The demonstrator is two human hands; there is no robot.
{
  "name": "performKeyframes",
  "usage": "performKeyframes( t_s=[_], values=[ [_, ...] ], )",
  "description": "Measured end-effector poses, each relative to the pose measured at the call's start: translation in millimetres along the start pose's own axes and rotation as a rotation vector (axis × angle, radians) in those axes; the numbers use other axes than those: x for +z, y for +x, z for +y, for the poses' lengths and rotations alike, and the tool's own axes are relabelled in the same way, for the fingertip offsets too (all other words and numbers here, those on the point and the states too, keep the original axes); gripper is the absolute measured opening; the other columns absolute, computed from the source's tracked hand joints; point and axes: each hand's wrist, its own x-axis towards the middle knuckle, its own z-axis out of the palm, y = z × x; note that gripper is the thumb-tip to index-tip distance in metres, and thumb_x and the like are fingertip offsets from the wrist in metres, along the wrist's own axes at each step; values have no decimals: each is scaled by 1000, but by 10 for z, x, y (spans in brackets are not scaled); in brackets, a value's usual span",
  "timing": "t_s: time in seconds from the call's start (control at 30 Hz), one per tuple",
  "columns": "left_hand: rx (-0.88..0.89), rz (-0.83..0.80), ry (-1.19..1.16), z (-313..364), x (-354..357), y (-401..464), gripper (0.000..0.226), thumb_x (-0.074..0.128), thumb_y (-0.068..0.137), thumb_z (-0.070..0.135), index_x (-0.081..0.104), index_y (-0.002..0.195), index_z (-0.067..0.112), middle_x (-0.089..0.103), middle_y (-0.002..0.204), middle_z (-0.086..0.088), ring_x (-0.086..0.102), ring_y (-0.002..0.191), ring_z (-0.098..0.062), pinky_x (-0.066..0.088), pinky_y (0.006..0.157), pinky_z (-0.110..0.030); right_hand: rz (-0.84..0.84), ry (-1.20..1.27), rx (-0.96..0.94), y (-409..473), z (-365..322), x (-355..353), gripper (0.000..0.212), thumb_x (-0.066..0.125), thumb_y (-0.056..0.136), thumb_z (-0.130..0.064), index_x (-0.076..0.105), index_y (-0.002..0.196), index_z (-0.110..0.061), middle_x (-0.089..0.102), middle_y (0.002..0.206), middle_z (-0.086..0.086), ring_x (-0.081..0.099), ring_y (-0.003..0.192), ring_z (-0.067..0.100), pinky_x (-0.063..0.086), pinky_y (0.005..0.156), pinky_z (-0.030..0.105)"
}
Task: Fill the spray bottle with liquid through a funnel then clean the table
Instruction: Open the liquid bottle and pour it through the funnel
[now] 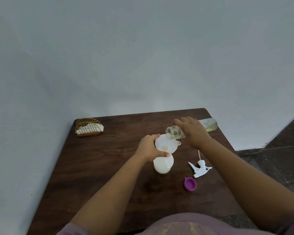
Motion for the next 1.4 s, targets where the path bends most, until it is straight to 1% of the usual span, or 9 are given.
performKeyframes(
  t_s=[0.13,0.33,0.5,0.63,0.83,1.03,1.17,1.4],
  values=[
    [-1,-2,-6,-5,-1,-2,97,89,59,46,47,143,21,50,145,-2,47,131,-25,46,104,-50,-3,-5,-1,1,-11,-24,50,65,76,-14,51,123,-24,58,112,0,50,103,22,36,87,31],
    [3,-2,-6,-6,-1,-1,99,89,59,46,46,143,20,50,145,-2,47,131,-25,46,104,-50,-3,-10,-2,12,-32,-34,50,64,76,-13,51,123,-24,58,108,-1,50,101,22,37,87,31],
    [4,0,-4,-8,5,1,96,89,59,45,48,142,21,51,144,-1,49,129,-24,46,104,-50,11,-12,-2,16,-40,-38,50,60,77,-6,51,124,-23,57,107,0,50,101,22,36,86,30],
    [-2,-4,-12,-4,5,1,97,89,59,46,47,143,21,50,144,-1,48,130,-24,46,104,-50,13,-13,-6,14,-43,-46,50,63,77,-8,51,123,-24,57,106,-1,50,100,21,35,86,30],
    [1,-3,-19,-9,8,4,96,89,58,47,48,142,22,52,142,-1,50,127,-24,47,103,-50,43,-10,-11,28,-40,-46,49,64,76,-7,53,121,-22,58,104,0,50,97,22,31,82,28],
    [11,-4,-24,-21,0,-3,98,90,57,46,48,142,21,52,143,-1,50,128,-24,46,104,-51,38,2,-11,34,-66,-64,50,67,76,-12,52,122,-23,59,107,1,50,99,22,33,84,28],
    [9,0,-33,-20,6,-2,98,90,58,46,47,142,21,52,143,-1,50,128,-24,46,104,-50,18,-9,-8,31,-75,-79,54,66,75,-10,51,125,-22,58,110,1,49,102,22,35,88,30],
    [13,-2,-46,-21,3,-2,97,90,58,43,48,142,20,53,142,-1,50,127,-24,46,104,-50,20,-17,-11,37,-85,-76,53,67,75,-11,51,124,-22,58,110,1,50,101,22,35,87,30]
  ],
)
